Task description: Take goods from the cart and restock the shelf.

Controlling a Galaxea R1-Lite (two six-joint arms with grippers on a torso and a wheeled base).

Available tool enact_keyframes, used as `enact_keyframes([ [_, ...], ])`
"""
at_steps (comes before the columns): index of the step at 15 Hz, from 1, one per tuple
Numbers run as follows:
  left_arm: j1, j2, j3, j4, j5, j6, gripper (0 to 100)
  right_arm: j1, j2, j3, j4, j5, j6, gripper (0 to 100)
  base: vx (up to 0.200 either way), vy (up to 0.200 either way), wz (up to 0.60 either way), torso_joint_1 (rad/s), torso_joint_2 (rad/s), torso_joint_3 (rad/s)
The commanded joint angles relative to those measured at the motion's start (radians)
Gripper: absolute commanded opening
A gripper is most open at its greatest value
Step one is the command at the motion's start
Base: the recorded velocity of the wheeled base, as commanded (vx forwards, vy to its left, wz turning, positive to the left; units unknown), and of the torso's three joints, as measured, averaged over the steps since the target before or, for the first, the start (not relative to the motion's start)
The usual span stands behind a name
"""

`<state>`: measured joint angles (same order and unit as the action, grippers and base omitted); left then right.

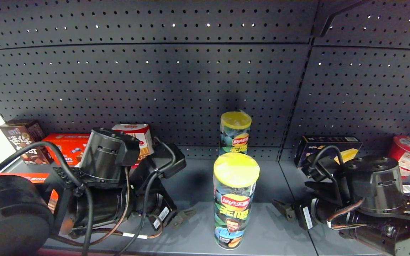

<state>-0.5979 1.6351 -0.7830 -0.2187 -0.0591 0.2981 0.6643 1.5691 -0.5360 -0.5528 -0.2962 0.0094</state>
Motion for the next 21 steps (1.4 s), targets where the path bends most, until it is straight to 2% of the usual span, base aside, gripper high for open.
enact_keyframes([
  [1,-0.007,0.028,-0.013,-0.002,-0.001,0.0,100,0.0,0.002,-0.002,-0.001,0.002,0.0,100,0.0,0.0,0.0,0.0,0.0,0.0],
  [21,-0.091,0.127,-0.09,-0.007,-0.001,0.0,100,-0.005,0.012,0.001,-0.015,0.009,-0.002,100,0.0,0.0,0.0,0.0,0.0,0.0],
])
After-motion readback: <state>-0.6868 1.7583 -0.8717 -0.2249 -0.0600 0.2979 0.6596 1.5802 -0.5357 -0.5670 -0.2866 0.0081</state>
